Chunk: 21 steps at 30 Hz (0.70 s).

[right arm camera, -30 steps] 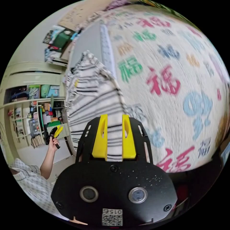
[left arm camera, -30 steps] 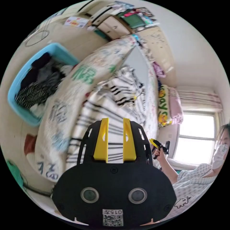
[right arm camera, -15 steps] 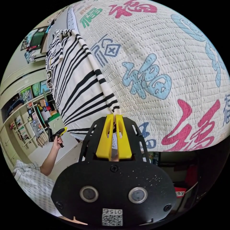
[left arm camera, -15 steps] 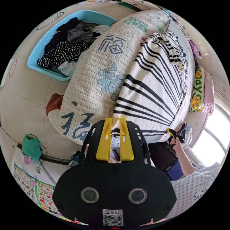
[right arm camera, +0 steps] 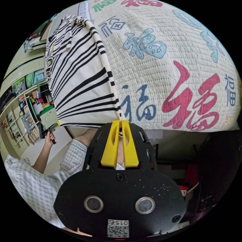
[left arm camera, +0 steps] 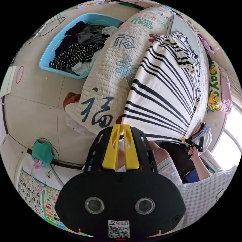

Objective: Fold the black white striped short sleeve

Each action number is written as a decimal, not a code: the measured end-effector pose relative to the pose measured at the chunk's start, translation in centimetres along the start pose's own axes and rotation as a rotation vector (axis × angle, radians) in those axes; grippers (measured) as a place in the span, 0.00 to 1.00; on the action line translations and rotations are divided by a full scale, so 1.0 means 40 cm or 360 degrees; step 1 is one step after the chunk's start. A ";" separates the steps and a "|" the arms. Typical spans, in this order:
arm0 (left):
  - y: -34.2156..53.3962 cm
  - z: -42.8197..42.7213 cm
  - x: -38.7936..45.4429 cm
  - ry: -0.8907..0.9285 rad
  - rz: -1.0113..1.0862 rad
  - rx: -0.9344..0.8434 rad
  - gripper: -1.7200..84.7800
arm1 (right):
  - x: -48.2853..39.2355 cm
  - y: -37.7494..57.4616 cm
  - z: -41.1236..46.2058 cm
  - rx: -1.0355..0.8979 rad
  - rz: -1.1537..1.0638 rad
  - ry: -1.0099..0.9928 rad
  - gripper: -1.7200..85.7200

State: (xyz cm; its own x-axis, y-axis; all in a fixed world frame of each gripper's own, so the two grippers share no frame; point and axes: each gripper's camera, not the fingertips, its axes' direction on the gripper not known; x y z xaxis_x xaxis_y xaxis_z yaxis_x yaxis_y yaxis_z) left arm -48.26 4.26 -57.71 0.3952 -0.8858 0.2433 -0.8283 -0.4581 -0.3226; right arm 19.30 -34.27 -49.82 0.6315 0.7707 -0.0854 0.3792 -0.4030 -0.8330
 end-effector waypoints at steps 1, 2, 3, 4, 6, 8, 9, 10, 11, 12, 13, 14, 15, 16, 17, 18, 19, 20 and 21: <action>0.001 -0.004 0.001 -0.0003 -0.0026 0.0015 0.04 | -0.006 0.002 -0.024 0.0049 0.0036 0.0040 0.05; 0.000 -0.023 0.011 -0.0023 -0.0046 0.0078 0.04 | -0.023 0.001 -0.065 0.0120 0.0064 0.0110 0.06; -0.006 -0.053 0.036 -0.0061 -0.0019 0.0162 0.06 | -0.038 -0.001 -0.091 0.0167 0.0060 0.0147 0.06; -0.012 -0.070 0.054 -0.0087 0.0008 0.0208 0.06 | -0.085 -0.009 -0.152 0.0284 0.0008 0.0227 0.07; -0.055 -0.135 0.165 -0.0149 0.0197 0.0396 0.10 | -0.190 -0.035 -0.240 0.0465 -0.0144 0.0332 0.09; -0.105 -0.164 0.276 -0.0125 0.0412 0.0491 0.11 | -0.366 -0.108 -0.319 0.0634 -0.0429 0.0364 0.11; -0.146 -0.171 0.358 -0.0080 0.0572 0.0513 0.12 | -0.417 -0.134 -0.330 0.0654 -0.0516 0.0363 0.12; -0.169 -0.170 0.399 -0.0047 0.0650 0.0508 0.12 | -0.512 -0.185 -0.339 0.0672 -0.0677 0.0365 0.12; -0.217 -0.165 0.475 0.0008 0.0765 0.0501 0.12 | -0.602 -0.239 -0.335 0.0672 -0.0824 0.0358 0.13; -0.262 -0.155 0.543 0.0042 0.0849 0.0521 0.13 | -0.644 -0.266 -0.329 0.0659 -0.0891 0.0352 0.13; -0.285 -0.149 0.575 0.0056 0.0885 0.0525 0.13 | -0.721 -0.321 -0.312 0.0611 -0.0999 0.0357 0.13; -0.331 -0.134 0.634 0.0060 0.0948 0.0515 0.14 | -0.789 -0.368 -0.292 0.0581 -0.1083 0.0386 0.14; -0.374 -0.113 0.687 0.0017 0.0990 0.0492 0.15 | -0.819 -0.389 -0.280 0.0568 -0.1121 0.0414 0.14; -0.394 -0.102 0.710 -0.0006 0.1008 0.0480 0.15 | -0.871 -0.427 -0.255 0.0536 -0.1180 0.0476 0.14; -0.430 -0.076 0.751 -0.0053 0.1051 0.0454 0.15 | -0.911 -0.459 -0.231 0.0513 -0.1221 0.0526 0.15; -0.462 -0.049 0.782 -0.0110 0.1073 0.0429 0.15 | -0.925 -0.473 -0.219 0.0504 -0.1234 0.0555 0.15; -0.477 -0.035 0.795 -0.0140 0.1084 0.0416 0.15 | -0.946 -0.498 -0.196 0.0482 -0.1246 0.0620 0.15; -0.503 -0.005 0.816 -0.0219 0.1104 0.0385 0.16 | -0.955 -0.519 -0.173 0.0457 -0.1240 0.0701 0.15; -0.525 0.027 0.831 -0.0311 0.1115 0.0341 0.16 | -0.955 -0.528 -0.162 0.0445 -0.1230 0.0732 0.14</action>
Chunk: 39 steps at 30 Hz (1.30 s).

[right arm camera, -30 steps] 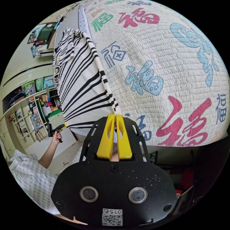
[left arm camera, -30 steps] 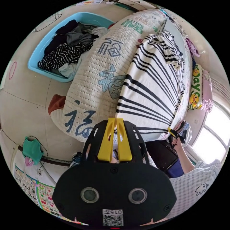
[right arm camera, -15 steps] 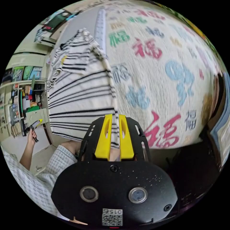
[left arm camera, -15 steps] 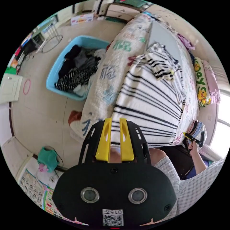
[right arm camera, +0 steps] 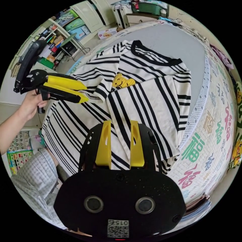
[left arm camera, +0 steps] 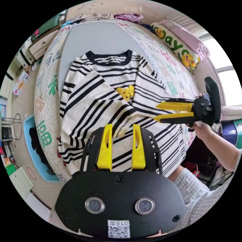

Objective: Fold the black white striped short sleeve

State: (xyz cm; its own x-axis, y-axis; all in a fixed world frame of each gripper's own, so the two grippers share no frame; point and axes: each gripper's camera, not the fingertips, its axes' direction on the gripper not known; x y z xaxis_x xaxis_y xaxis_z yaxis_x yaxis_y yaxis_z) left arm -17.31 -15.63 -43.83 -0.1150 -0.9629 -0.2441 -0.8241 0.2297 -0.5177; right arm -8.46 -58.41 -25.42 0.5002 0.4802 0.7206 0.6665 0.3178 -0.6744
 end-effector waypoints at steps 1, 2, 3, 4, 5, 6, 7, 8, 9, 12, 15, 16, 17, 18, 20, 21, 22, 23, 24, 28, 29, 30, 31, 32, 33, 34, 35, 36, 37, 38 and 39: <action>-0.009 0.017 0.003 -0.0027 0.0021 -0.0033 0.15 | -0.002 -0.005 0.019 -0.0037 -0.0006 0.0018 0.14; -0.016 0.030 0.015 -0.0111 0.0071 -0.0013 0.14 | -0.012 0.001 0.013 0.0023 -0.0035 0.0053 0.13; -0.021 0.039 0.029 -0.0196 0.0131 0.0021 0.13 | -0.018 0.002 0.017 0.0012 -0.0054 0.0065 0.13; -0.024 0.046 0.033 -0.0221 0.0153 0.0021 0.13 | -0.033 0.006 0.019 0.0026 -0.0100 0.0101 0.12; -0.030 0.055 0.043 -0.0273 0.0202 0.0027 0.11 | -0.048 0.009 0.023 0.0030 -0.0151 0.0146 0.10; -0.042 0.063 0.050 -0.0309 0.0234 0.0017 0.09 | -0.054 0.010 0.026 0.0026 -0.0165 0.0171 0.09; -0.049 0.067 0.051 -0.0314 0.0243 0.0007 0.08 | -0.061 0.007 0.028 0.0001 -0.0192 0.0205 0.06; -0.066 0.072 0.047 -0.0282 0.0248 -0.0016 0.06 | -0.058 0.004 0.025 -0.0024 -0.0195 0.0208 0.04; -0.082 0.066 0.028 -0.0250 0.0192 0.0008 0.04 | -0.053 0.004 0.019 -0.0028 -0.0193 0.0190 0.04; -0.101 -0.012 -0.080 -0.0030 0.0005 0.0255 0.03 | 0.058 0.034 -0.076 0.0105 -0.0010 0.0108 0.02; -0.099 -0.098 -0.269 -0.0082 -0.0325 0.0447 0.03 | 0.308 0.125 -0.208 0.0282 0.0410 0.0235 0.02; -0.095 -0.109 -0.311 -0.0095 -0.0401 0.0474 0.03 | 0.427 0.178 -0.240 0.0323 0.0628 0.0264 0.02; -0.086 -0.117 -0.397 -0.0117 -0.0568 0.0501 0.04 | 0.540 0.234 -0.243 0.0304 0.0833 0.0287 0.03; -0.075 -0.109 -0.478 -0.0141 -0.0733 0.0504 0.05 | 0.597 0.265 -0.233 0.0270 0.0943 0.0298 0.03; -0.048 -0.071 -0.589 -0.0145 -0.1023 0.0406 0.06 | 0.779 0.410 -0.167 0.0131 0.1485 0.0279 0.03; -0.027 -0.048 -0.643 -0.0070 -0.1190 0.0347 0.07 | 0.809 0.443 -0.154 0.0096 0.1597 0.0258 0.03; -0.019 -0.041 -0.659 -0.0011 -0.1234 0.0351 0.07 | 0.838 0.496 -0.144 0.0121 0.1730 0.0215 0.04; -0.013 -0.036 -0.668 0.0071 -0.1263 0.0407 0.07 | 0.835 0.519 -0.150 0.0235 0.1754 0.0178 0.06; -0.025 -0.034 -0.656 0.0084 -0.1225 0.0442 0.08 | 0.825 0.518 -0.153 0.0293 0.1719 0.0158 0.06; -0.148 0.013 -0.571 0.0139 -0.0935 0.0359 0.09 | 0.708 0.355 -0.076 0.0277 0.1194 0.0035 0.10; -0.202 0.035 -0.532 0.0178 -0.0835 0.0333 0.09 | 0.677 0.303 -0.037 0.0234 0.1067 -0.0008 0.11; -0.256 0.056 -0.483 0.0234 -0.0721 0.0331 0.08 | 0.665 0.282 -0.016 0.0213 0.1022 -0.0038 0.11; -0.284 0.067 -0.454 0.0273 -0.0646 0.0330 0.08 | 0.649 0.254 0.025 0.0176 0.0959 -0.0094 0.13; -0.340 0.091 -0.388 0.0340 -0.0496 0.0311 0.08 | 0.642 0.243 0.066 0.0136 0.0930 -0.0102 0.13; -0.391 0.116 -0.311 0.0378 -0.0347 0.0299 0.08 | 0.642 0.243 0.085 0.0110 0.0925 -0.0085 0.14; -0.413 0.129 -0.274 0.0393 -0.0279 0.0291 0.08 | 0.646 0.257 0.123 0.0073 0.0938 -0.0029 0.14; -0.456 0.160 -0.195 0.0433 -0.0151 0.0270 0.08 | 0.660 0.286 0.154 0.0051 0.0986 0.0010 0.14; -0.496 0.193 -0.120 0.0483 -0.0038 0.0250 0.09 | 0.668 0.303 0.168 0.0051 0.0998 0.0002 0.14; -0.515 0.211 -0.085 0.0509 0.0010 0.0241 0.09 | 0.682 0.338 0.195 0.0053 0.1005 -0.0054 0.14; -0.552 0.247 -0.018 0.0550 0.0092 0.0225 0.09 | 0.691 0.371 0.228 0.0030 0.0985 -0.0136 0.13; -0.593 0.284 0.044 0.0568 0.0155 0.0199 0.09 | 0.694 0.386 0.247 0.0005 0.0968 -0.0180 0.13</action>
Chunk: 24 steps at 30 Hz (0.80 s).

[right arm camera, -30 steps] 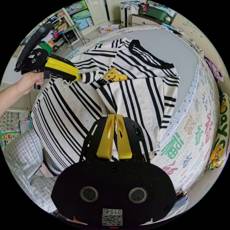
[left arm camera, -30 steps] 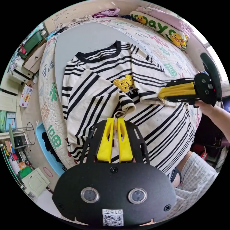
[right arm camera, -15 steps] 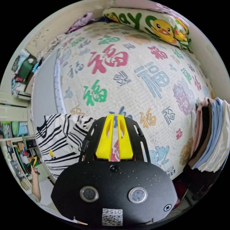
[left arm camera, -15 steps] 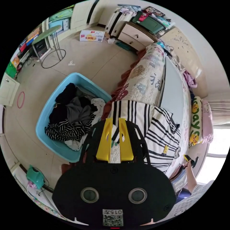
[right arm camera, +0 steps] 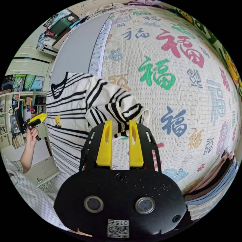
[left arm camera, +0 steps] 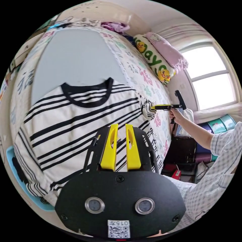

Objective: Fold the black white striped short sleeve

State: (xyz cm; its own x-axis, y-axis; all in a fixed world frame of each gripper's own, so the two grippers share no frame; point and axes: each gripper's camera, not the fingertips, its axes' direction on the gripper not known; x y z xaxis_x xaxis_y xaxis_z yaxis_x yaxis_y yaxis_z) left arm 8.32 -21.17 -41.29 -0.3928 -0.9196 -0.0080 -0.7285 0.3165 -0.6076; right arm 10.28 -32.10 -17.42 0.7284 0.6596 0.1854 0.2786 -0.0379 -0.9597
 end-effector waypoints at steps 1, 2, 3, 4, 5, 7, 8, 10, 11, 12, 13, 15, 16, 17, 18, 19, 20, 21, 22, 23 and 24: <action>-0.021 0.029 0.019 0.0010 0.0018 -0.0019 0.09 | 0.024 0.024 0.033 -0.0065 -0.0016 -0.0035 0.09; -0.067 0.085 0.054 0.0044 0.0048 -0.0049 0.09 | 0.046 0.055 0.061 -0.0098 -0.0020 -0.0043 0.06; -0.116 0.137 0.089 0.0098 0.0086 -0.0063 0.09 | 0.054 0.073 0.073 -0.0106 -0.0033 -0.0052 0.05; -0.143 0.162 0.106 0.0125 0.0105 -0.0069 0.09 | 0.072 0.112 0.091 -0.0089 -0.0036 -0.0053 0.03; -0.198 0.212 0.143 0.0168 0.0141 -0.0096 0.09 | 0.090 0.153 0.107 -0.0063 -0.0044 -0.0074 0.02; -0.285 0.286 0.204 0.0205 0.0219 -0.0162 0.10 | 0.126 0.216 0.132 -0.0027 -0.0010 -0.0114 0.02; -0.340 0.333 0.250 0.0196 0.0280 -0.0201 0.10 | 0.149 0.258 0.149 0.0010 0.0009 -0.0139 0.02; -0.418 0.410 0.321 0.0181 0.0373 -0.0283 0.10 | 0.179 0.308 0.176 0.0050 0.0029 -0.0154 0.03; -0.466 0.466 0.368 0.0175 0.0428 -0.0353 0.10 | 0.189 0.330 0.183 0.0121 0.0031 -0.0141 0.06; -0.509 0.525 0.413 0.0159 0.0490 -0.0428 0.10 | 0.192 0.336 0.184 0.0170 0.0029 -0.0135 0.07; -0.528 0.555 0.435 0.0140 0.0515 -0.0463 0.10 | 0.193 0.339 0.182 0.0281 0.0001 -0.0139 0.11; -0.589 0.683 0.514 0.0025 0.0621 -0.0619 0.11 | 0.190 0.316 0.192 0.0397 -0.0040 -0.0187 0.15; -0.600 0.718 0.531 -0.0010 0.0640 -0.0669 0.11 | 0.183 0.289 0.213 0.0413 -0.0104 -0.0224 0.16; -0.620 0.786 0.559 -0.0080 0.0674 -0.0767 0.12 | 0.176 0.261 0.247 0.0401 -0.0167 -0.0227 0.15; -0.635 0.847 0.579 -0.0161 0.0702 -0.0837 0.12 | 0.174 0.250 0.268 0.0389 -0.0190 -0.0219 0.15; -0.642 0.875 0.587 -0.0213 0.0712 -0.0861 0.12 | 0.176 0.232 0.316 0.0346 -0.0219 -0.0214 0.13; -0.652 0.925 0.596 -0.0324 0.0725 -0.0900 0.09 | 0.181 0.224 0.362 0.0282 -0.0238 -0.0243 0.10; -0.666 0.951 0.602 -0.0417 0.0737 -0.0892 0.07 | 0.183 0.227 0.381 0.0260 -0.0251 -0.0262 0.08; -0.674 0.957 0.604 -0.0429 0.0732 -0.0879 0.07 | 0.189 0.245 0.407 0.0247 -0.0268 -0.0284 0.05; -0.691 0.967 0.602 -0.0400 0.0689 -0.0882 0.05 | 0.200 0.275 0.428 0.0245 -0.0265 -0.0284 0.04; -0.706 0.972 0.597 -0.0355 0.0658 -0.0883 0.04 | 0.207 0.294 0.437 0.0253 -0.0276 -0.0307 0.04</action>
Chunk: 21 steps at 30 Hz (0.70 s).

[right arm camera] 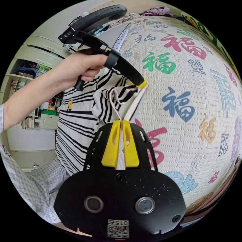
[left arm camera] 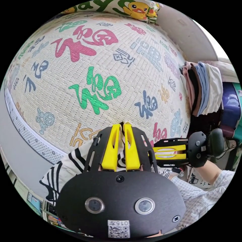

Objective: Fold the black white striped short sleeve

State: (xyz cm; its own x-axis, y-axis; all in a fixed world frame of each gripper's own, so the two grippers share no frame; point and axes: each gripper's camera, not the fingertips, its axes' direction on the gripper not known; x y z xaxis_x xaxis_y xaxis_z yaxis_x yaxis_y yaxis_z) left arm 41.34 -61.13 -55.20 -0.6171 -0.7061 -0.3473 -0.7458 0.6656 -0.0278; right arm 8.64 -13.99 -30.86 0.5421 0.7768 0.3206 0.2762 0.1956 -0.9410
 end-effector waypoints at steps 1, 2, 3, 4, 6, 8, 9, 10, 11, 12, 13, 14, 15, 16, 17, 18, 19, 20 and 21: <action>-0.005 -0.002 -0.005 0.0017 -0.0012 0.0011 0.04 | 0.018 0.046 0.005 0.0039 0.0042 -0.0028 0.03; -0.012 -0.008 -0.016 0.0072 -0.0034 0.0040 0.04 | 0.042 0.093 0.005 0.0095 0.0102 -0.0049 0.03; -0.020 -0.015 -0.025 0.0098 -0.0074 0.0075 0.03 | 0.055 0.115 0.007 0.0102 0.0123 -0.0086 0.02; -0.023 -0.021 -0.028 0.0088 -0.0093 0.0101 0.03 | 0.081 0.152 0.019 0.0095 0.0171 -0.0181 0.02; -0.045 -0.038 -0.037 0.0120 -0.0120 0.0160 0.03 | 0.111 0.204 0.031 0.0170 0.0256 -0.0264 0.02; -0.069 -0.034 -0.036 0.0118 -0.0138 0.0164 0.03 | 0.120 0.234 0.052 0.0192 0.0271 -0.0278 0.02; -0.086 -0.027 -0.034 0.0104 -0.0153 0.0160 0.03 | 0.116 0.236 0.058 0.0187 0.0264 -0.0259 0.02; -0.095 -0.023 -0.033 0.0100 -0.0164 0.0158 0.03 | 0.107 0.240 0.069 0.0181 0.0242 -0.0230 0.02; -0.110 -0.016 -0.038 0.0121 -0.0210 0.0165 0.02 | 0.101 0.252 0.075 0.0208 0.0239 -0.0218 0.02; -0.121 -0.010 -0.053 0.0191 -0.0296 0.0186 0.02 | 0.100 0.261 0.077 0.0232 0.0241 -0.0229 0.02; -0.126 -0.006 -0.064 0.0240 -0.0348 0.0195 0.02 | 0.100 0.284 0.082 0.0288 0.0238 -0.0252 0.02; -0.133 0.005 -0.088 0.0347 -0.0453 0.0205 0.02 | 0.095 0.311 0.087 0.0353 0.0221 -0.0225 0.02; -0.136 0.016 -0.111 0.0424 -0.0566 0.0220 0.02 | 0.090 0.324 0.091 0.0377 0.0201 -0.0194 0.02; -0.137 0.019 -0.120 0.0438 -0.0612 0.0235 0.02 | 0.081 0.342 0.111 0.0336 0.0181 -0.0105 0.02; -0.138 0.018 -0.136 0.0437 -0.0689 0.0271 0.02 | 0.081 0.358 0.141 0.0248 0.0176 -0.0021 0.02; -0.143 0.019 -0.147 0.0454 -0.0724 0.0274 0.02 | 0.087 0.368 0.156 0.0210 0.0196 -0.0013 0.02; -0.148 0.021 -0.150 0.0468 -0.0724 0.0262 0.02 | 0.108 0.386 0.174 0.0180 0.0280 -0.0062 0.02; -0.162 0.028 -0.150 0.0479 -0.0693 0.0221 0.02 | 0.121 0.400 0.172 0.0220 0.0332 -0.0130 0.03; -0.175 0.030 -0.142 0.0449 -0.0644 0.0193 0.02 | 0.122 0.402 0.166 0.0255 0.0342 -0.0141 0.04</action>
State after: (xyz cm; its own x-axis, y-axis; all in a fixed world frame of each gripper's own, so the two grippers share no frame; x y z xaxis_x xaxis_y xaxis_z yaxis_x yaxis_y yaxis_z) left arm 50.35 -61.47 -54.15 -0.3410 -0.9399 -0.0199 -0.9150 0.3367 -0.2222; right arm 10.47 -3.09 -45.15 0.5014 0.8585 0.1078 0.0299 0.1073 -0.9938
